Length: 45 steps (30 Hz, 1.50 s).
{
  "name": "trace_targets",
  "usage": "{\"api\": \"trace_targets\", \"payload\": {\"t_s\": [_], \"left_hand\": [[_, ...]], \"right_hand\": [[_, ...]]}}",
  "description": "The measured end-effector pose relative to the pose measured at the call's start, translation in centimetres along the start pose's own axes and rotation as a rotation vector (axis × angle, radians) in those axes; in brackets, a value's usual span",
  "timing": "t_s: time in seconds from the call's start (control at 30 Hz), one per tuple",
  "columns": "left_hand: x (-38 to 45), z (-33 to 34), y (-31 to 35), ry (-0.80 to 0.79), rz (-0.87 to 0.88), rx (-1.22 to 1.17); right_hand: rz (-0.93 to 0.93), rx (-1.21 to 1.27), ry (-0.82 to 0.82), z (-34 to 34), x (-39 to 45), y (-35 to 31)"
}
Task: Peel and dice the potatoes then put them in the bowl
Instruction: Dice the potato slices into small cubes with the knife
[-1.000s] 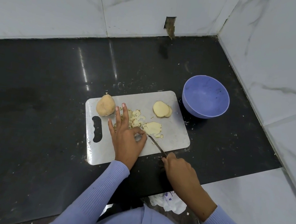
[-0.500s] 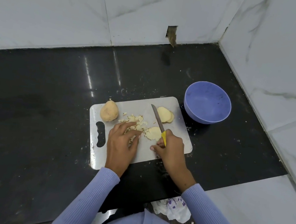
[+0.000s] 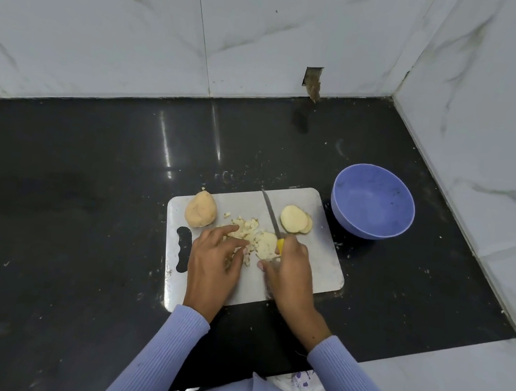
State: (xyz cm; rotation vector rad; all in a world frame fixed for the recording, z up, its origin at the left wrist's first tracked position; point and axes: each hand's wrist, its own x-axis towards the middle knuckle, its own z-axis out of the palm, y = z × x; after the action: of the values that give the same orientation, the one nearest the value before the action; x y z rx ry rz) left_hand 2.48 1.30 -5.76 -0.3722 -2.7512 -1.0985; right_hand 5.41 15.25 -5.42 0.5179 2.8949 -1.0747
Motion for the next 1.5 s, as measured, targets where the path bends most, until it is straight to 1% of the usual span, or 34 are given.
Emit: {"api": "trace_targets", "payload": {"t_s": [0.1, 0.27, 0.4, 0.47, 0.57, 0.67, 0.73, 0.83, 0.93, 1.03, 1.13, 1.27, 1.4, 1.5], "left_hand": [[0.3, 0.0, 0.1, -0.006, 0.001, -0.003], [0.8, -0.1, 0.0, -0.008, 0.010, -0.006], [1.1, 0.2, 0.2, -0.024, 0.021, 0.000], [1.3, 0.4, 0.2, -0.036, 0.031, -0.011], [1.4, 0.7, 0.1, -0.047, 0.048, -0.017], [1.6, 0.9, 0.1, -0.049, 0.057, -0.005], [1.9, 0.9, 0.2, -0.050, 0.067, -0.001], [2.2, 0.9, 0.2, -0.049, 0.086, 0.003], [2.9, 0.9, 0.3, -0.052, 0.092, -0.007], [4.1, 1.3, 0.7, -0.101, 0.126, -0.006], [5.5, 2.4, 1.6, -0.192, 0.163, 0.000], [7.8, 4.4, 2.9, -0.354, 0.196, 0.032], [9.6, 5.4, 4.0, -0.527, 0.217, 0.119], [10.2, 5.6, 4.0, -0.528, 0.207, 0.131]], "right_hand": [[-0.037, 0.023, -0.026, 0.3, 1.4, -0.4], [-0.070, 0.216, -0.121, -1.6, 2.8, 0.0], [0.004, 0.257, -0.042, -4.3, 2.9, 1.6], [0.063, 0.228, -0.082, -5.4, 2.4, 2.4], [0.133, 0.078, -0.175, -5.5, 1.6, 3.2], [0.139, 0.051, -0.214, -3.8, 1.8, 2.4], [0.100, 0.076, -0.182, -2.5, 2.5, 1.2], [0.027, 0.191, -0.124, -1.8, 3.4, -0.2], [-0.020, 0.210, 0.005, -2.7, 3.4, -0.3], [0.013, 0.216, 0.153, -4.2, 3.0, 0.7], [0.089, 0.188, 0.225, -5.4, 2.7, 2.1], [0.156, 0.220, 0.243, -6.0, 1.9, 3.5], [0.132, 0.209, 0.230, -5.5, 1.6, 4.1], [0.098, 0.168, 0.220, -4.9, 2.2, 3.9]]}}
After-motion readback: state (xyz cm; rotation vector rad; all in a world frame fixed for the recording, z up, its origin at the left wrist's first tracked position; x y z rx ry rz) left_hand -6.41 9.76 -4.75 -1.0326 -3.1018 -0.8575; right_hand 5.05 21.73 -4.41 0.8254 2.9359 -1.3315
